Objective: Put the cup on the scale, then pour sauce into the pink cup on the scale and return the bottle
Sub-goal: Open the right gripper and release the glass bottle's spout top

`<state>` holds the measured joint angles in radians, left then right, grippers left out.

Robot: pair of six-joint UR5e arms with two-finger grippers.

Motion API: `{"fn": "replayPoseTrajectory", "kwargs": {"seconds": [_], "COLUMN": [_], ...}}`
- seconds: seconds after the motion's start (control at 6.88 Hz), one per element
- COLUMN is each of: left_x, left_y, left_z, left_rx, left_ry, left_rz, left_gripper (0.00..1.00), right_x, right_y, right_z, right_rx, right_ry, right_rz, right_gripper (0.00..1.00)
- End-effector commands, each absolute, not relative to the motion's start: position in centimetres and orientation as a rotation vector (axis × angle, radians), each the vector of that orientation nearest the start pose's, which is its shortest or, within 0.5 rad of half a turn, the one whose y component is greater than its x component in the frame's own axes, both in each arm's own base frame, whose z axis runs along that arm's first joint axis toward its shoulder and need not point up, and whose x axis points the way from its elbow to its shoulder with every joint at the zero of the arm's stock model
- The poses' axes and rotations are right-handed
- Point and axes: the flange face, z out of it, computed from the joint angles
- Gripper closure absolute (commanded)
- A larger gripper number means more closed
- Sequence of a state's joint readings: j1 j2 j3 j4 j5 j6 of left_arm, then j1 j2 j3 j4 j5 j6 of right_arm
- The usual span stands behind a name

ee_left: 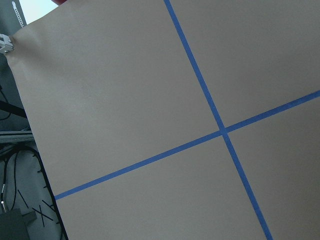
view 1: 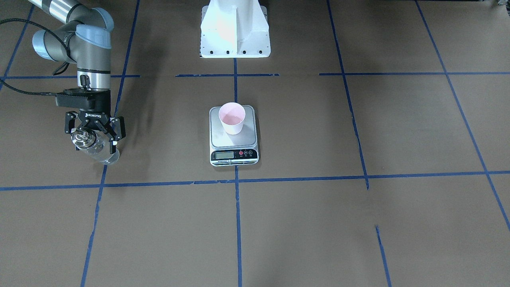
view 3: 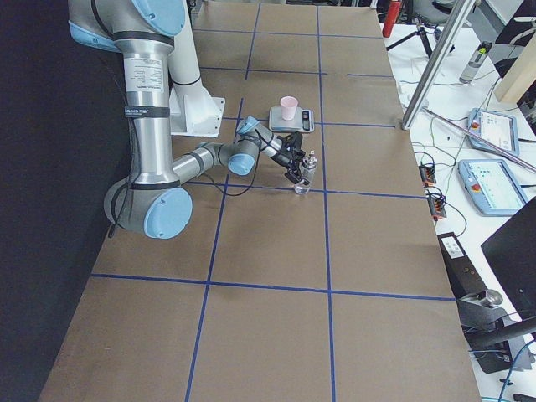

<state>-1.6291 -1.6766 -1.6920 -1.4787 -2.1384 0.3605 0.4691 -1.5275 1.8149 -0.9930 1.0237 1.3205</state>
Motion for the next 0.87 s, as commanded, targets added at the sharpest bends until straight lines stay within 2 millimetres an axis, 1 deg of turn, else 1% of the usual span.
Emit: {"fn": "replayPoseTrajectory", "kwargs": {"seconds": [0.0,0.15,0.29,0.44,0.58,0.73], "left_x": [-11.1,-11.1,-11.1,-11.1,-11.1,-11.1], "left_y": [-53.2,-53.2,-53.2,-53.2,-53.2,-53.3], "left_z": [56.7,56.6,56.6,56.6,56.6,56.5], "left_rx": [0.247,0.249,0.249,0.249,0.249,0.25], "left_ry": [0.53,0.528,0.528,0.528,0.528,0.527], "left_rz": [0.332,0.332,0.332,0.332,0.332,0.333], "left_gripper": [0.0,0.0,0.0,0.0,0.0,0.0], "right_x": [-36.8,-35.2,-34.5,-34.1,-33.7,-33.4], "right_y": [-38.6,-37.0,-35.9,-34.5,-33.3,-32.4], "right_z": [45.8,46.3,45.3,43.2,41.6,40.4], "right_rx": [0.709,0.648,0.57,0.457,0.356,0.289], "right_ry": [-0.641,-0.654,-0.643,-0.636,-0.599,-0.603], "right_rz": [0.401,0.371,0.335,0.288,0.251,0.225], "right_gripper": [0.0,0.0,0.0,0.0,0.0,0.0]}}
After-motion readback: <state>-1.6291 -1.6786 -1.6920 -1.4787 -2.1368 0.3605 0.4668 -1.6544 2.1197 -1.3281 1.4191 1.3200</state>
